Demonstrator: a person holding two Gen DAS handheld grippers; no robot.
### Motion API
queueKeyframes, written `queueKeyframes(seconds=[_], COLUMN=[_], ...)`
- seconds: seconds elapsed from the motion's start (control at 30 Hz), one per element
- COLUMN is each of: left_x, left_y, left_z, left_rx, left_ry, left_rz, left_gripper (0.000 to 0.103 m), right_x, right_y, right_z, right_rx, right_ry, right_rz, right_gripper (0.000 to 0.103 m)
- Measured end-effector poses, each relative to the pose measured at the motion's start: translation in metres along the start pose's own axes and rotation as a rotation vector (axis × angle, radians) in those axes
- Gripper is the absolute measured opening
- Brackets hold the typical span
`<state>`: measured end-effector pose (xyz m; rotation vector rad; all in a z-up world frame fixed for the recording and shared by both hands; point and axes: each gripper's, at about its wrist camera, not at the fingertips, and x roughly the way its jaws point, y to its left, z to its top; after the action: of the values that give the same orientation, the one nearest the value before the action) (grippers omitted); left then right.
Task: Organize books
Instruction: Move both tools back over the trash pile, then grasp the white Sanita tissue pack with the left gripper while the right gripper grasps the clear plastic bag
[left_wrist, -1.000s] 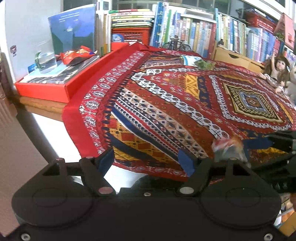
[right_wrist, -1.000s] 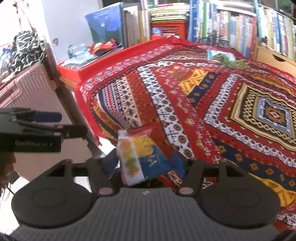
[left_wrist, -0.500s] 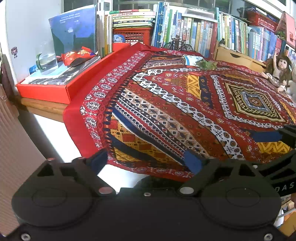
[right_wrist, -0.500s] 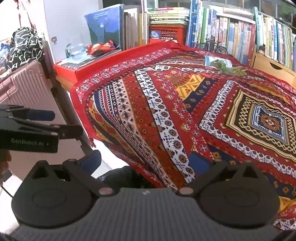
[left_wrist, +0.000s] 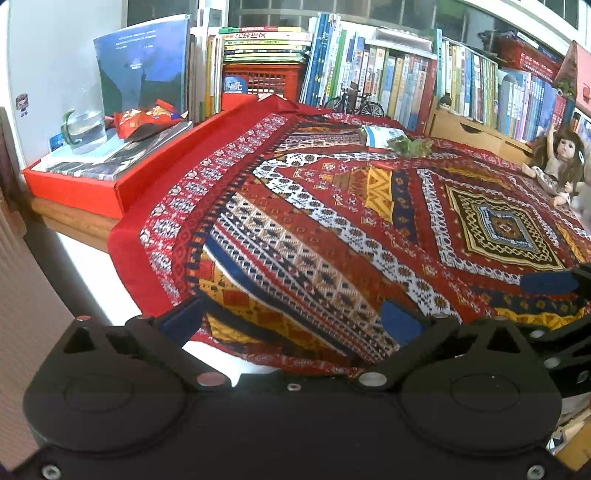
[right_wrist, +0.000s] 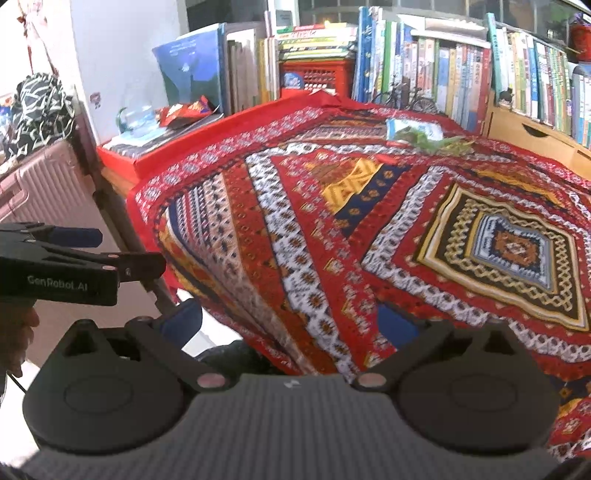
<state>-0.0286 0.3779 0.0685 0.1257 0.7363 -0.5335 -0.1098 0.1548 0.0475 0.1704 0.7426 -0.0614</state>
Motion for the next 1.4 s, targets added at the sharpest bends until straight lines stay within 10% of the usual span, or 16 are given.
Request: queueKeyframes(seconds=[0.8, 1.4], left_x=[0.065, 0.241], left_y=[-0.085, -0.112], left_z=[0.180, 0.246], left_rx=[0.095, 0.013], left_ry=[-0.208, -0.066], left_rz=[-0.053, 0.053], left_gripper=[0.103, 0.103], right_x=[-0.003, 0.132], right_y=[-0.116, -0.221], right_z=[0.154, 0.205], right_rx=[0.035, -0.056], right_ry=[-0.241, -0.062], right_rz=[0.017, -0.018], right_gripper=[0.103, 0.103])
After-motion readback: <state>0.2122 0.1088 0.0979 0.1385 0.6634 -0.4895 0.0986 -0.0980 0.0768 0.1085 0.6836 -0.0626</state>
